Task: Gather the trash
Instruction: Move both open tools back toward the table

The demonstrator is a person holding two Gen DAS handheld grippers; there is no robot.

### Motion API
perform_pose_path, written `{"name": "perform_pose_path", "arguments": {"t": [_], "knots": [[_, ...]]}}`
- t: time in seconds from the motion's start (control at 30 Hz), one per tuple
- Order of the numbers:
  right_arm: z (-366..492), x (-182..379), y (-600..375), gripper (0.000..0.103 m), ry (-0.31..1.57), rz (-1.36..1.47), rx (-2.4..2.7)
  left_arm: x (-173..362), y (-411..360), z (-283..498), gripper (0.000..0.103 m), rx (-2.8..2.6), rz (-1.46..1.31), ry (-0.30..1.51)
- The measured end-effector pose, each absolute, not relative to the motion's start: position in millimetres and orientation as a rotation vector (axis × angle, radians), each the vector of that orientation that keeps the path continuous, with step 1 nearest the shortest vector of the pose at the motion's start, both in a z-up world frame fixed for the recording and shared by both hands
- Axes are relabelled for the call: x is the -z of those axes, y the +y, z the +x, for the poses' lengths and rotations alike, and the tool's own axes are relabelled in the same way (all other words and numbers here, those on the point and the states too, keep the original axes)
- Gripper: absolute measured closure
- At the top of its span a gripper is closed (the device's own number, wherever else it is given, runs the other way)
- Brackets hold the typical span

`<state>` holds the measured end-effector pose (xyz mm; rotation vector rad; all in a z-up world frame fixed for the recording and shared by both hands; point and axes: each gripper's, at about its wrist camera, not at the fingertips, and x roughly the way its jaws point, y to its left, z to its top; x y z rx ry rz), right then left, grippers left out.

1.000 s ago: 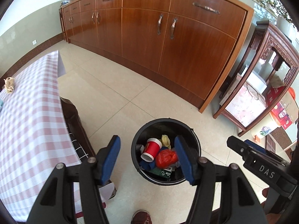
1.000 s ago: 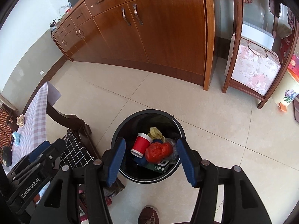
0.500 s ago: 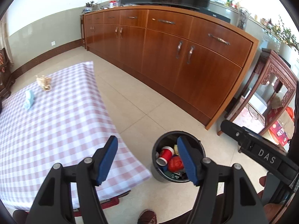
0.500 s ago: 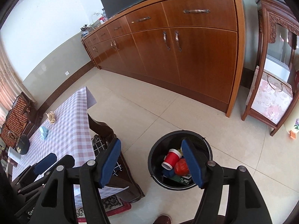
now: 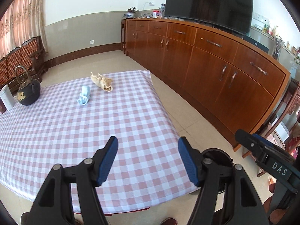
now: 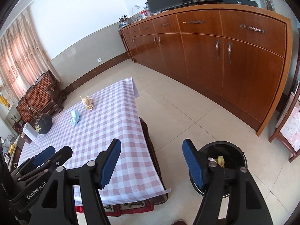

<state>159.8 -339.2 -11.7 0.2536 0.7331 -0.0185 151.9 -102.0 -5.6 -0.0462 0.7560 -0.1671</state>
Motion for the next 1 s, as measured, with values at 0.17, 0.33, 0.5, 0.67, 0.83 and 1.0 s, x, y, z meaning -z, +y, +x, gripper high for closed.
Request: {"name": "perform_pose_path", "arguments": {"t": [0.17,0.33,0.5,0.67,0.83,1.0], "knots": [[177,9,-300,0.033,0.734,0.216,-0.055,8,-63,159,0.035,0.093,-0.076,0.754],[194,10,-265,0.033,0.738,0.195,-0.115,11,-32,167,0.035,0.029,-0.091,0.749],[213,17,-235,0.033,0.755,0.18,-0.168,19,-5,179,0.035,-0.026,-0.116,0.755],[230,28,-210,0.033,0.774,0.159,-0.204,25,13,196,0.035,-0.06,-0.127,0.763],[251,36,-191,0.033,0.792,0.148,-0.226,30,23,211,0.035,-0.075,-0.129,0.767],[272,44,-173,0.033,0.805,0.131,-0.241,38,30,228,0.035,-0.078,-0.137,0.779]]}}
